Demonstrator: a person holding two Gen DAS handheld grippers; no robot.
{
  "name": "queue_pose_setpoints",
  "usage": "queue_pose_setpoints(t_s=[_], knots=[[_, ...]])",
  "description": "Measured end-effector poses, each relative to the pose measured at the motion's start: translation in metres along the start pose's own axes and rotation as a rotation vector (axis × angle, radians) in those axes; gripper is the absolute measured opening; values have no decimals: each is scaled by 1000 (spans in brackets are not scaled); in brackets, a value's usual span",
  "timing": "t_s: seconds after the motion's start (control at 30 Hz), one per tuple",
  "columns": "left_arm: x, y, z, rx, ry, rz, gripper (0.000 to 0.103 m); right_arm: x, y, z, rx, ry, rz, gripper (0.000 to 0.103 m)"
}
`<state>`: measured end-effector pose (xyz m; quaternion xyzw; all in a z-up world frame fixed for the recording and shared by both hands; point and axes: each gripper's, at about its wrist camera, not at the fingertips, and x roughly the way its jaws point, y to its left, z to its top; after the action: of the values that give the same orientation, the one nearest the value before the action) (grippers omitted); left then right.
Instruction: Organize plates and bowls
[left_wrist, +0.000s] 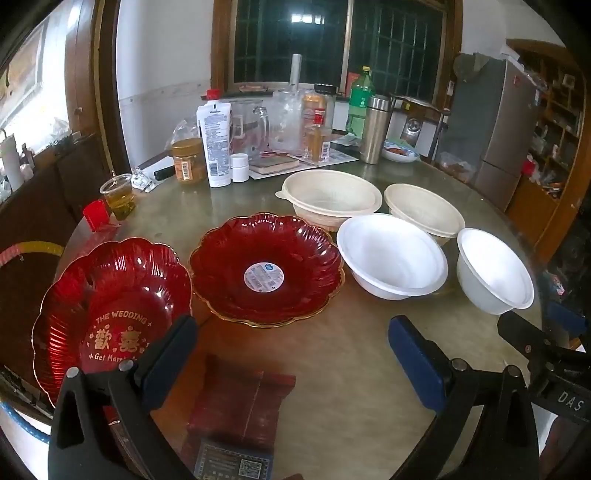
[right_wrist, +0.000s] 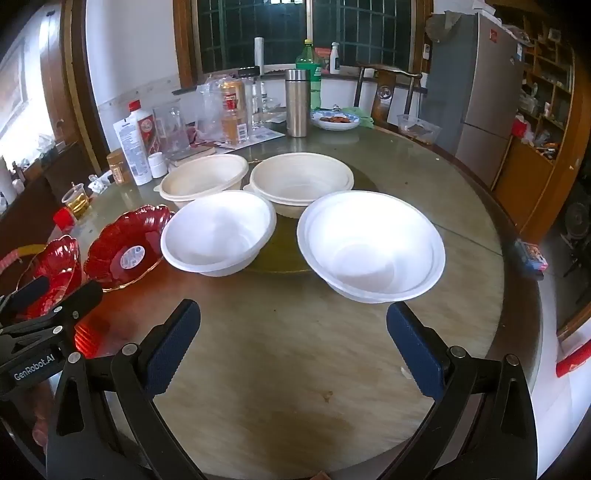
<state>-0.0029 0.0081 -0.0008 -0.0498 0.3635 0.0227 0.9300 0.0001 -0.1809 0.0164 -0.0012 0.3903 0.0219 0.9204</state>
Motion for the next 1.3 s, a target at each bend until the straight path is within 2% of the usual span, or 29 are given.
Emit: queue_pose_setpoints(t_s=[1.3], knots=[[6, 2, -2, 5, 17, -3, 103, 2, 22, 1, -13, -2, 35, 102]])
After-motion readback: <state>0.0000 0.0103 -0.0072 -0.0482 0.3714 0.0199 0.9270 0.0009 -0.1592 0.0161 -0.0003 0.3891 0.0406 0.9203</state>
